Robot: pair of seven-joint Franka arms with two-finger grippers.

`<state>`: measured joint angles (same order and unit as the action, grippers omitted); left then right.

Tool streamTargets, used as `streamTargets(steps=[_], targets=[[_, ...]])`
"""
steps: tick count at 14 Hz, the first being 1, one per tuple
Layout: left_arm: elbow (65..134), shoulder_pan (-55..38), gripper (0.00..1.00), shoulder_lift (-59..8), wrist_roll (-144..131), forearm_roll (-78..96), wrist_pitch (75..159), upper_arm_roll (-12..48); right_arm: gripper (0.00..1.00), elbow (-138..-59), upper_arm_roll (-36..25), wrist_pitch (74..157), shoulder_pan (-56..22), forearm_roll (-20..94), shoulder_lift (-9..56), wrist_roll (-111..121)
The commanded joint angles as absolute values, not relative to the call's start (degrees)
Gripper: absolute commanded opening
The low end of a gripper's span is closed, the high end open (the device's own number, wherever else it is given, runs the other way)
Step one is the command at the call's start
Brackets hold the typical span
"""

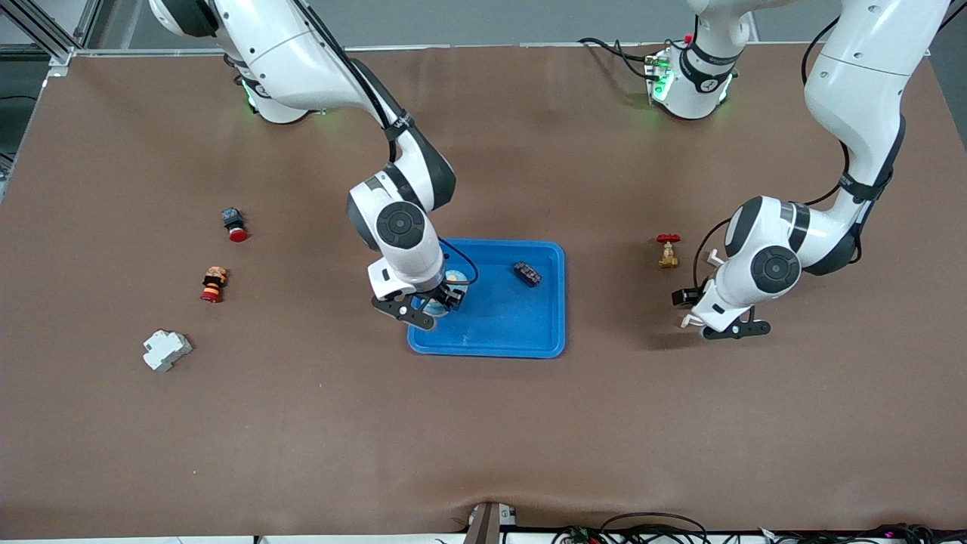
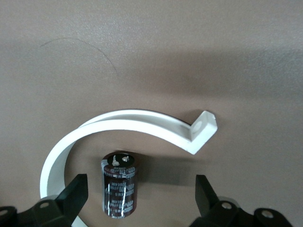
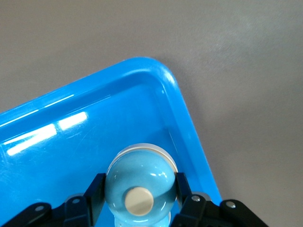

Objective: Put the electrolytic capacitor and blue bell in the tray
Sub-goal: 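Carry the bell to the tray while the left gripper grasps the capacitor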

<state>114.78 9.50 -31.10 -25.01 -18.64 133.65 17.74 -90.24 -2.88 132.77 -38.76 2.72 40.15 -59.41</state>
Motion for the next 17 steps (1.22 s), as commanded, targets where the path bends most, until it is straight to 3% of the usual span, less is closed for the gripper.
streamTargets(steps=[1, 2, 5, 9, 14, 17], targets=[[114.1, 9.5, 1.0, -31.8, -26.0, -19.1, 133.8, 18.0, 0.0, -86.0, -3.4, 132.4, -40.0, 2.5, 43.0, -62.5], [114.1, 9.6, 0.98, -31.8, -26.0, -19.1, 133.7, 18.0, 0.0, -85.1, -3.4, 132.3, -40.1, 2.4, 43.6, -62.8], [114.1, 9.8, 0.58, -31.8, -26.1, -19.1, 133.7, 18.0, 0.0, -83.1, -3.4, 132.4, -40.1, 2.4, 45.5, -62.8], [114.2, 9.8, 0.23, -31.7, -26.2, -19.1, 133.7, 18.0, 0.0, -81.1, -3.5, 132.4, -40.2, 2.1, 47.4, -63.8], [114.2, 9.7, 0.0, -30.9, -30.3, -19.1, 133.1, 18.4, 0.0, -79.8, -3.7, 132.9, -40.2, 2.0, 48.9, -64.0], [113.8, 9.6, 0.0, -29.3, -32.5, -19.0, 132.6, 19.3, 0.0, -79.8, -3.9, 133.5, -40.2, 1.8, 49.0, -63.9]])
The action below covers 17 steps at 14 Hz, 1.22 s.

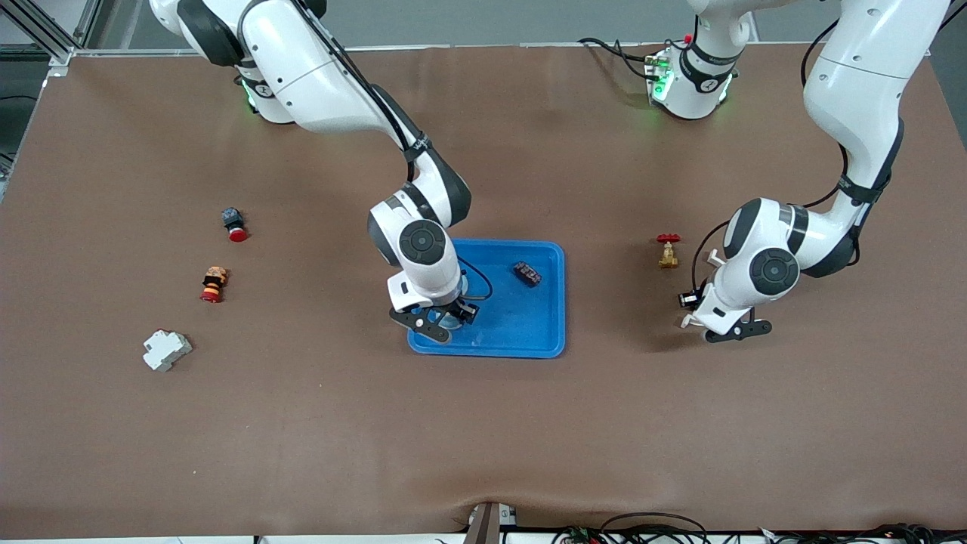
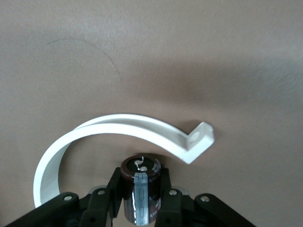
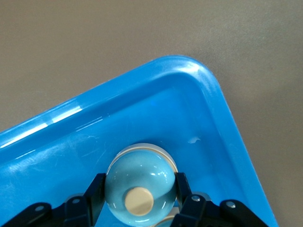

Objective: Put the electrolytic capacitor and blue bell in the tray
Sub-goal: 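Carry the bell to the tray while the left gripper grasps the capacitor, then lower the capacitor into the tray with the left gripper and release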

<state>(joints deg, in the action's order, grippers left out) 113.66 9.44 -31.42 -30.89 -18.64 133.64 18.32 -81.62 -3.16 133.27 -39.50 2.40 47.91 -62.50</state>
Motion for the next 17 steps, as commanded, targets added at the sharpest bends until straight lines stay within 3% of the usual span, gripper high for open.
streamTargets(steps=[1, 7, 15, 16, 17], targets=[[113.3, 9.7, 0.0, -29.1, -32.9, -18.8, 131.7, 19.9, 0.0, -79.8, -3.9, 133.6, -40.1, 1.8, 49.0, -63.9], [96.9, 6.8, 0.0, -30.2, -45.1, -14.6, 113.8, 23.8, 0.0, -79.9, -4.0, 133.6, -39.9, -1.8, 49.4, -63.8], [87.6, -3.5, 0.0, -32.5, -72.8, -7.5, 113.0, 23.8, 0.0, -79.9, -4.0, 134.6, -40.1, -1.8, 49.8, -64.0], [86.1, -4.0, 0.0, -33.9, -77.0, -7.6, 113.2, 23.8, 0.57, -79.9, -4.0, 134.6, -40.0, -1.8, 49.8, -64.0], [84.5, -5.3, 0.0, -35.4, -80.0, -7.7, 113.7, 23.8, 0.77, -80.0, -4.0, 134.9, -40.0, -1.8, 49.8, -64.0]])
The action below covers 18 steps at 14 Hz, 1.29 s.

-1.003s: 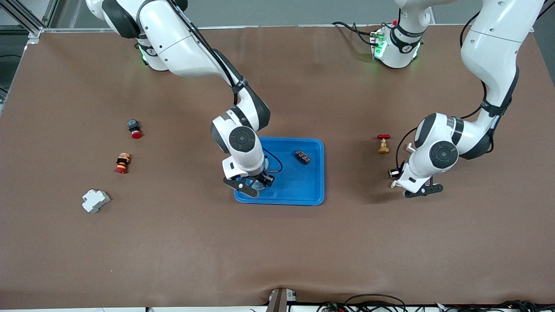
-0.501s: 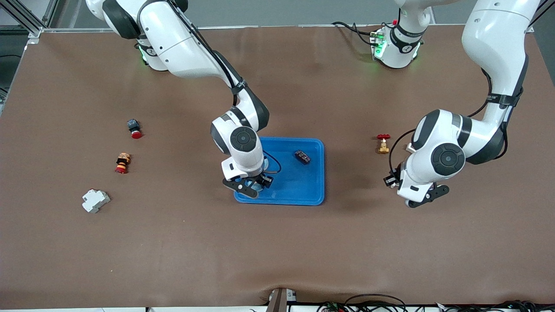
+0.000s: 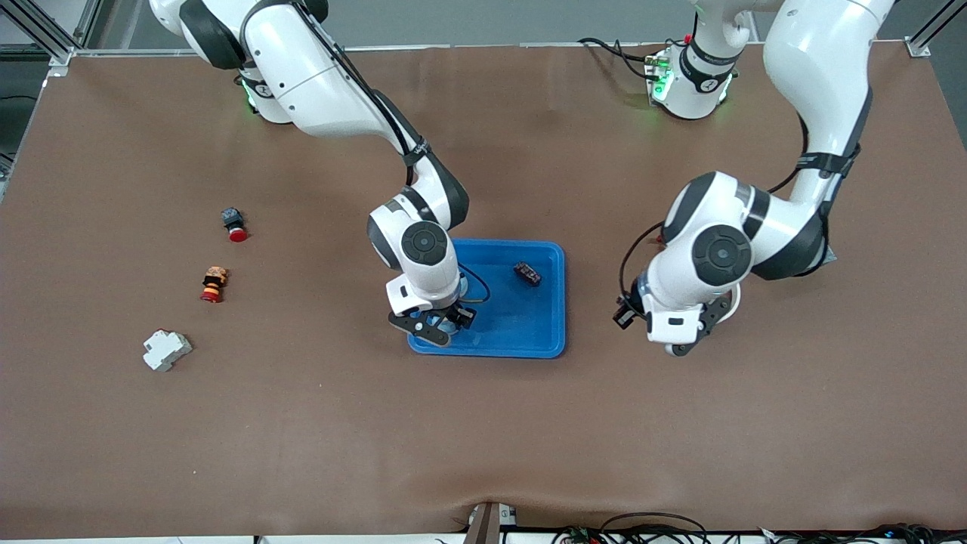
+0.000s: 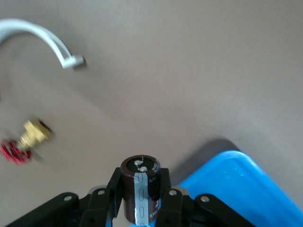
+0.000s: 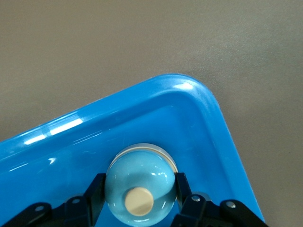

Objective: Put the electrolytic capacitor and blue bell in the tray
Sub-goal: 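Lower the capacitor into the tray with the left gripper and release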

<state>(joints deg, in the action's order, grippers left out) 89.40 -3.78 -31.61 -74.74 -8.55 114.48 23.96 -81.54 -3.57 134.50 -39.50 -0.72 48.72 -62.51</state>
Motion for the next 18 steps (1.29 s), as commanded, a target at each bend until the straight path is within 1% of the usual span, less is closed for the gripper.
streamTargets(steps=[1, 2, 3, 5, 9, 12, 14, 16, 18], targets=[[82.5, -6.7, 0.0, -37.2, -82.2, -7.8, 114.0, 23.7, 1.0, -80.2, -4.0, 135.7, -40.1, -1.8, 49.8, -64.0], [80.9, -8.1, 0.03, -38.7, -83.6, -8.0, 114.6, 23.6, 1.0, -80.2, -4.0, 136.1, -40.2, -1.9, 49.8, -63.9], [79.6, -9.7, 0.03, -40.1, -84.0, -8.1, 116.0, 23.2, 1.0, -80.2, -4.0, 136.0, -40.2, -2.8, 49.8, -63.9], [79.5, -12.4, 0.03, -40.9, -84.3, -8.1, 119.4, 22.2, 1.0, -80.2, -3.9, 135.8, -40.3, -3.6, 49.7, -63.7], [79.5, -15.2, 0.03, -43.4, -86.6, -8.5, 123.4, 21.3, 1.0, -79.9, -3.6, 133.5, -40.4, -3.3, 49.3, -60.7], [79.5, -17.5, 0.03, -44.6, -86.7, -8.5, 124.7, 18.8, 1.0, -79.5, -3.3, 128.7, -40.2, -2.8, 47.5, -59.3], [79.5, -18.4, 0.03, -45.8, -87.0, -8.5, 126.1, 17.9, 1.0, -77.9, -2.7, 124.0, -39.3, -2.5, 46.0, -56.6], [79.5, -19.2, 0.03, -46.7, -87.7, -8.5, 127.8, 17.4, 1.0, -76.3, -2.7, 120.0, -37.6, -0.3, 43.9, -52.6], [79.5, -19.9, 0.03, -47.2, -87.9, -8.5, 128.5, 17.2, 1.0, -76.4, -2.9, 118.0, -34.4, 2.0, 40.7, -45.0]])
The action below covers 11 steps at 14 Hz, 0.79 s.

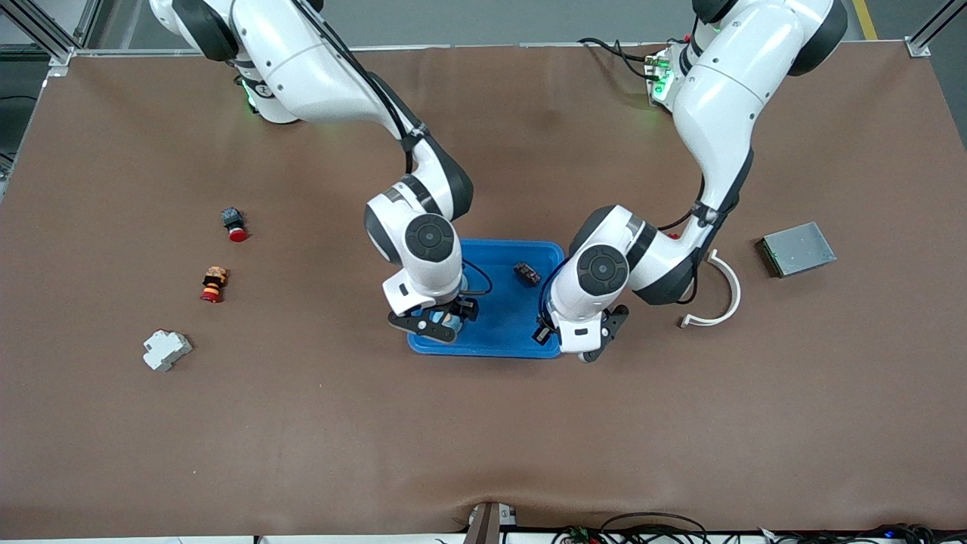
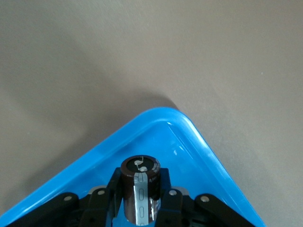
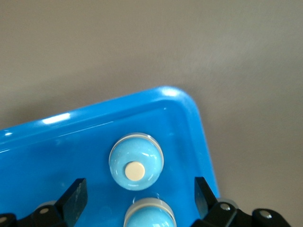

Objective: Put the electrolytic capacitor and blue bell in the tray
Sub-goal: 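Lower the capacitor into the tray with the left gripper and release, then release the bell in the tray and withdraw the right gripper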

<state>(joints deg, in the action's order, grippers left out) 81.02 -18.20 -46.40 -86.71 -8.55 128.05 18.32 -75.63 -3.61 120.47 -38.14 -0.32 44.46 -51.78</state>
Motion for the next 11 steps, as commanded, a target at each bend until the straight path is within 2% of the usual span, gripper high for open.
streamTargets(steps=[1, 5, 8, 11], targets=[[79.5, -20.0, 0.03, -47.4, -88.6, -8.5, 128.6, 17.2, 1.0, -76.6, -3.1, 116.9, -32.6, 2.5, 39.3, -42.3], [79.7, -22.1, 0.03, -48.7, -89.0, -9.0, 130.7, 16.5, 1.0, -78.0, -3.3, 113.9, -26.0, 2.3, 35.5, -32.6], [79.8, -25.0, 0.03, -49.8, -90.3, -9.0, 130.7, 13.5, 1.0, -78.4, -3.3, 112.9, -18.7, 2.4, 35.1, -17.1], [79.8, -25.5, 0.03, -50.3, -90.3, -9.1, 130.8, 13.1, 1.0, -78.5, -3.3, 111.8, -12.7, 2.4, 34.3, -8.6]])
